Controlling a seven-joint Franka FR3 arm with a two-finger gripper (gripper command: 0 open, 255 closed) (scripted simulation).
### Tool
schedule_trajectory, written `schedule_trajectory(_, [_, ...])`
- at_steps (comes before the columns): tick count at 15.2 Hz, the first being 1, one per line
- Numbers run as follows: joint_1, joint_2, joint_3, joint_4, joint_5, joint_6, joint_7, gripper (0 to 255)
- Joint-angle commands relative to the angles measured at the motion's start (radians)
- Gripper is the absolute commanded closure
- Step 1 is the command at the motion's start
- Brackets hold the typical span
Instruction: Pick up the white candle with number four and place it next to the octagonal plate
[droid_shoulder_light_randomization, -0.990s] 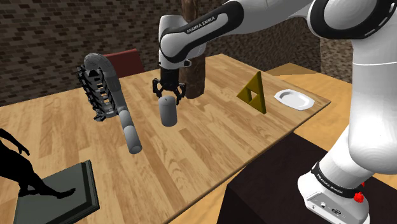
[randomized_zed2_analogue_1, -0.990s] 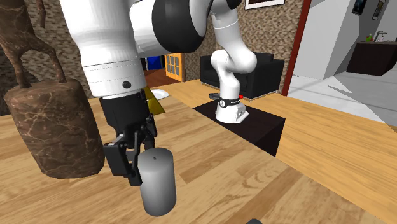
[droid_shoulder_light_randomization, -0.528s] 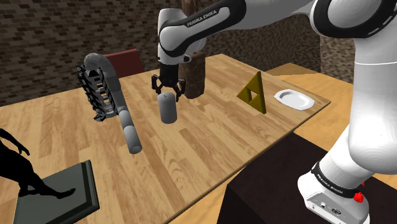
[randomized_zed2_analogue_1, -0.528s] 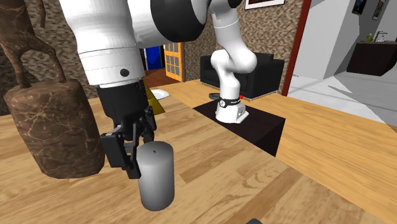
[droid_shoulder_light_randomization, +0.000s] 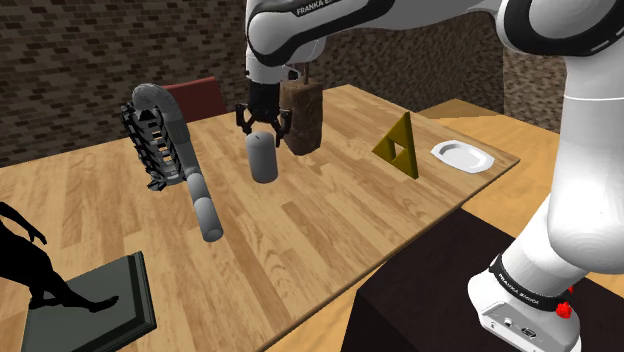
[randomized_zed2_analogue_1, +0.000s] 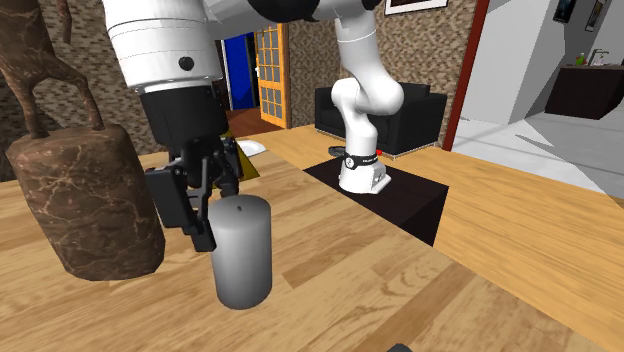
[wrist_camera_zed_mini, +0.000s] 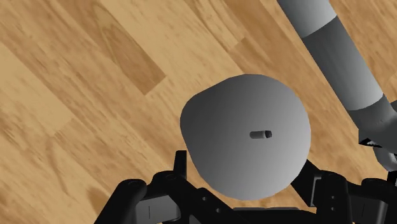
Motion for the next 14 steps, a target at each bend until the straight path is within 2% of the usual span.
schedule_trajectory(1, [0.001, -0.005, 0.001, 0.021, 0.001, -0.025, 0.003, 255])
schedule_trajectory(14, [0.005, -0.023, 0.005, 0.170, 0.001, -0.190, 0.021, 255])
